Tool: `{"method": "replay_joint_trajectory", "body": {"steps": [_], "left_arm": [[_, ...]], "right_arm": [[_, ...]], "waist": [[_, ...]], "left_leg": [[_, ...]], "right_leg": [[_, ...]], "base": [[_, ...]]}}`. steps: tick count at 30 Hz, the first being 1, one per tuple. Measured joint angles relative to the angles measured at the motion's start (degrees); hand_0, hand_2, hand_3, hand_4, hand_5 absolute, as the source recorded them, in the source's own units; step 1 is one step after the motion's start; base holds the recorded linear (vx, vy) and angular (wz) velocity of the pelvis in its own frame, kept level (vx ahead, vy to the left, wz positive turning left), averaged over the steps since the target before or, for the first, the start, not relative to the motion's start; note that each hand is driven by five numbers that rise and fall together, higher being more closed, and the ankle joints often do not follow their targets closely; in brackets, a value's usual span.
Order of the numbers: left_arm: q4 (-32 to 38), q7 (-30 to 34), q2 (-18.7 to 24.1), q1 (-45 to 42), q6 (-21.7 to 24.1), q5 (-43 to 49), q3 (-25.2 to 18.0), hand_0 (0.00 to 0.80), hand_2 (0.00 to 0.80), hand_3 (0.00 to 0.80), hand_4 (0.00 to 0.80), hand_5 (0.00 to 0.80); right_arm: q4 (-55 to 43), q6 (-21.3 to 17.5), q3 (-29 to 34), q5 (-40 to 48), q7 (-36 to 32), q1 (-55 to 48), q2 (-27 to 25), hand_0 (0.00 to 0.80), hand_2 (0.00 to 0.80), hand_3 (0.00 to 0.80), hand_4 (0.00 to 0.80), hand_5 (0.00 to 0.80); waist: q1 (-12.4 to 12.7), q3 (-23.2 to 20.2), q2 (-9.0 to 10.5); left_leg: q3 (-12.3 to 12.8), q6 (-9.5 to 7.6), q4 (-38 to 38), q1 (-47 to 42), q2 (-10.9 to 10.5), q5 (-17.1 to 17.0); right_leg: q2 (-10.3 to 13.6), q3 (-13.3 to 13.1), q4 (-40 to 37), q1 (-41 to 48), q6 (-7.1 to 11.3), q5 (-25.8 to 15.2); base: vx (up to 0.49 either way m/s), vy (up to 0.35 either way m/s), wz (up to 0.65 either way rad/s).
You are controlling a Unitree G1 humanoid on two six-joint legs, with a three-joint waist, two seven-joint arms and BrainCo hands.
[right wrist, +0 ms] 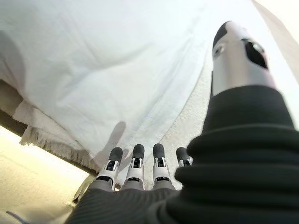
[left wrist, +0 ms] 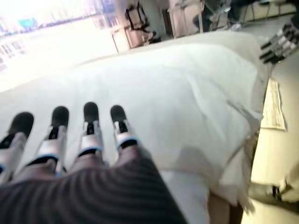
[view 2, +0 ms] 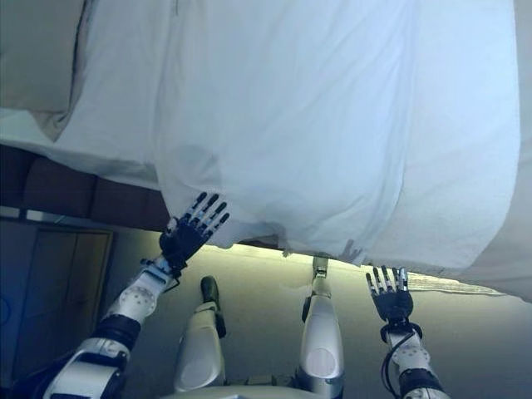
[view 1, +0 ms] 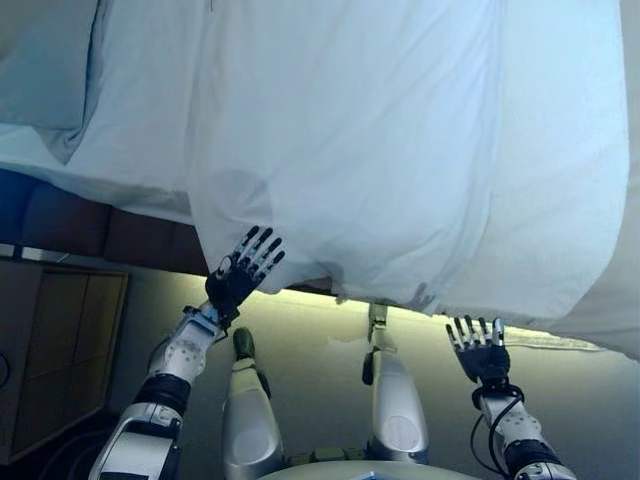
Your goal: Make the bed neatly
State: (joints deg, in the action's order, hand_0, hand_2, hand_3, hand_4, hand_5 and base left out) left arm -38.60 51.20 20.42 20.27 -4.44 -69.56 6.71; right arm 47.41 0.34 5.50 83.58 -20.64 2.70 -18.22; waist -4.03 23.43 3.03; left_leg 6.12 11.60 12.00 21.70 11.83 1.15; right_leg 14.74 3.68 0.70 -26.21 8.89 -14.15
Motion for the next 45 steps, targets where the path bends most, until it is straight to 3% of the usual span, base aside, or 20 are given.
{"method": "replay_joint_trajectory", "body": {"steps": [7,12,14,15,16,20,27,32,45], "left_arm": [[0.6,6.58,-3.31,5.08,-0.94,-8.56,0.6,0.0,0.0,0.0,0.0,0.0],[1.63,14.47,-7.48,7.86,-2.95,-17.13,1.94,0.0,0.0,0.0,0.0,0.0],[1.6,16.23,-8.66,7.66,-3.07,-18.99,2.57,0.0,0.0,0.0,0.0,0.0],[1.95,16.63,-9.92,7.33,-2.72,-18.95,3.32,0.0,0.0,0.0,0.0,0.0],[3.39,16.83,-10.38,7.0,-2.29,-18.94,3.49,0.0,0.0,0.0,0.0,0.0],[4.5,17.18,-12.47,6.33,-0.92,-18.88,4.83,0.0,0.0,0.0,0.0,0.0],[4.42,17.12,-11.47,13.26,-1.2,-18.8,5.53,0.0,0.0,0.0,0.0,0.0],[4.45,17.14,-11.38,13.68,-1.7,-18.74,6.14,0.0,0.0,0.0,0.0,0.0],[8.62,16.63,-11.42,21.27,-5.97,-12.17,17.05,0.0,0.0,0.0,0.0,0.0]], "right_arm": [[-2.36,-0.38,-0.98,-1.39,0.83,2.23,-0.01,0.0,0.0,0.0,0.0,0.0],[-1.98,-1.71,-0.9,-1.88,0.39,4.01,0.63,0.0,0.0,0.0,0.0,0.0],[-2.19,-2.25,-0.92,-1.9,-0.24,5.15,1.8,0.0,0.0,0.0,0.0,0.0],[-2.42,-2.56,-0.94,-1.93,-0.55,5.27,2.22,0.0,0.0,0.0,0.0,0.0],[-2.87,-2.63,-1.03,-1.97,-0.67,5.1,3.12,0.0,0.0,0.0,0.0,0.0],[-6.85,-4.21,-1.19,-1.95,-2.0,4.71,4.07,0.0,0.0,0.0,0.0,0.0],[-8.49,-7.35,-1.81,-1.52,-2.56,8.03,4.03,0.0,0.0,0.0,0.0,0.0],[-8.74,-8.96,-2.06,-0.6,-2.59,11.19,3.96,0.0,0.0,0.0,0.0,0.0],[-4.89,-11.97,-6.74,2.69,0.45,21.87,3.42,0.0,0.0,0.0,0.0,0.0]], "waist": [[-2.36,2.2,0.54],[-3.85,4.0,2.25],[-5.07,4.71,3.67],[-4.28,4.84,3.55],[-3.71,4.89,3.58],[-3.11,5.14,4.11],[-4.69,5.08,4.59],[-4.5,5.07,4.6],[-3.9,5.07,4.48]], "left_leg": [[-0.11,0.09,2.68,6.12,-0.7,0.33],[-0.07,-1.02,7.38,13.52,-2.25,1.48],[0.21,-1.71,8.29,15.4,-3.4,1.86],[0.61,-2.07,8.04,16.37,-1.87,2.37],[1.01,-1.81,8.22,17.37,-0.57,2.42],[-0.16,-1.27,8.64,18.93,-1.15,2.58],[-2.18,-1.4,12.65,29.14,-1.1,3.27],[-2.9,-1.37,12.98,30.81,-1.13,3.35],[-3.25,-1.4,13.12,37.07,-1.29,3.24]], "right_leg": [[0.72,-0.79,0.31,-5.23,0.6,-1.5],[1.82,-3.7,0.39,-11.24,1.01,-1.14],[2.65,-5.04,-0.01,-13.16,2.72,0.64],[1.88,-4.81,2.92,-15.29,2.72,2.09],[-0.6,-3.95,10.28,-17.85,0.5,3.91],[-1.58,-4.09,7.95,-18.55,0.32,2.79],[-1.65,-2.81,5.36,-24.6,0.5,0.43],[-1.7,-2.45,5.24,-25.64,0.31,0.51],[-1.87,-3.11,4.84,-32.39,0.31,-0.55]], "base": [[-0.065,0.134,0.01],[-0.012,0.13,0.01],[0.014,0.093,-0.12],[0.107,0.049,-0.41],[0.093,0.013,-0.46],[-0.006,-0.022,-0.17],[-0.028,-0.055,0.06],[0.01,-0.089,0.02],[0.005,-0.072,-0.03]]}}
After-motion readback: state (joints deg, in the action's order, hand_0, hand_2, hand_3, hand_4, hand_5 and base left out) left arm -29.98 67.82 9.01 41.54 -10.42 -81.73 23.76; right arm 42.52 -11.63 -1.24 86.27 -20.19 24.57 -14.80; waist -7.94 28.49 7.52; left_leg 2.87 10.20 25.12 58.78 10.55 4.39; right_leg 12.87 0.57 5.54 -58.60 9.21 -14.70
